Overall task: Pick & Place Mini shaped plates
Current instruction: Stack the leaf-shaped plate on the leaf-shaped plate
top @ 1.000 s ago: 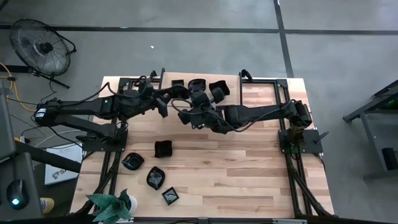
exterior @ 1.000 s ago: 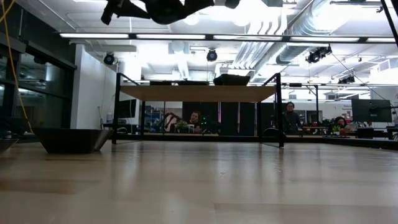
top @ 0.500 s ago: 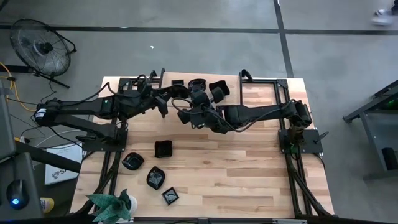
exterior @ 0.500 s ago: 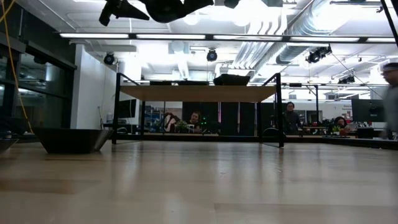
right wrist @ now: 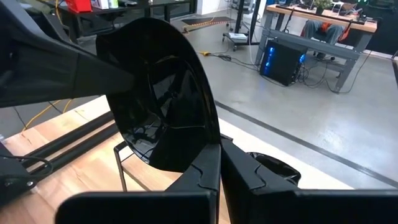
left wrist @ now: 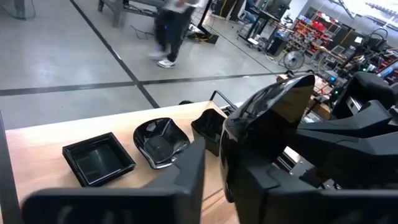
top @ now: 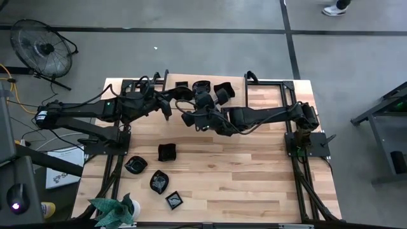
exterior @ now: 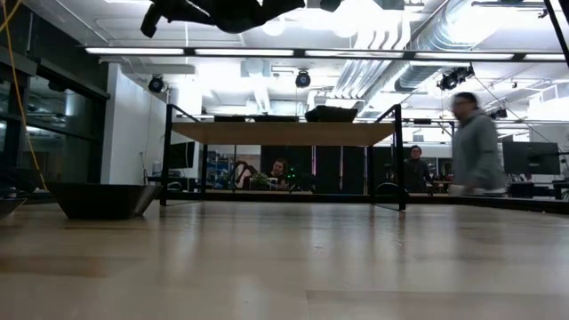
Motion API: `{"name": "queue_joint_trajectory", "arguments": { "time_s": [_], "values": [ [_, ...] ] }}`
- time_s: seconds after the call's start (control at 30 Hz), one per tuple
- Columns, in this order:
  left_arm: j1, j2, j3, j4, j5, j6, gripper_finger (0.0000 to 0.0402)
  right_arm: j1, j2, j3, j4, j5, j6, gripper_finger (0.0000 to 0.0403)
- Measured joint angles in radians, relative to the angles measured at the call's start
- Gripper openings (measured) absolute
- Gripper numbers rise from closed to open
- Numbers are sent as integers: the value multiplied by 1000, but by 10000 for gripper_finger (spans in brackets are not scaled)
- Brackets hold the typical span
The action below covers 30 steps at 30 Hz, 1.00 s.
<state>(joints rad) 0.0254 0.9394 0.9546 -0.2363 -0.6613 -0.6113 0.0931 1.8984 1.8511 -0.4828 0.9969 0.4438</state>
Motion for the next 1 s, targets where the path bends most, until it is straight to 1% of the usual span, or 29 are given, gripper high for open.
{"name": "queue_joint_trajectory", "arguments": {
  "time_s": [0.13, 0.17, 0.33, 0.43, 0.57, 0.67, 0.77, 0.87, 1.0],
  "values": [
    [0, 0, 0, 0, 0, 1, 13, -4, 0, 0, 0, -5, 0, 0],
    [0, 0, 0, 0, 0, 1, 7, -4, 0, 0, 0, -5, 0, 0],
    [0, 0, 0, -1, -1, 2, 3, -4, 0, 0, 0, -6, -2, 0],
    [0, 0, 0, -3, -3, 3, 2, -4, 0, 0, -1, -21, -33, 1],
    [0, 0, -1, -5, -4, 4, 2, -6, 0, 0, -2, -44, -46, 1],
    [1, 0, -1, -7, -8, 4, 1, -12, -1, 0, -3, -88, -51, 6],
    [1, 0, -1, -6, -8, 4, 1, -16, -1, 0, -5, -129, -56, 34],
    [1, 0, -1, -5, -5, 4, 1, -23, -1, 0, -3, -154, -27, 77],
    [1, 0, -1, -5, -3, 4, 1, -38, -1, 0, -2, -217, -18, 135]
  ]
}}
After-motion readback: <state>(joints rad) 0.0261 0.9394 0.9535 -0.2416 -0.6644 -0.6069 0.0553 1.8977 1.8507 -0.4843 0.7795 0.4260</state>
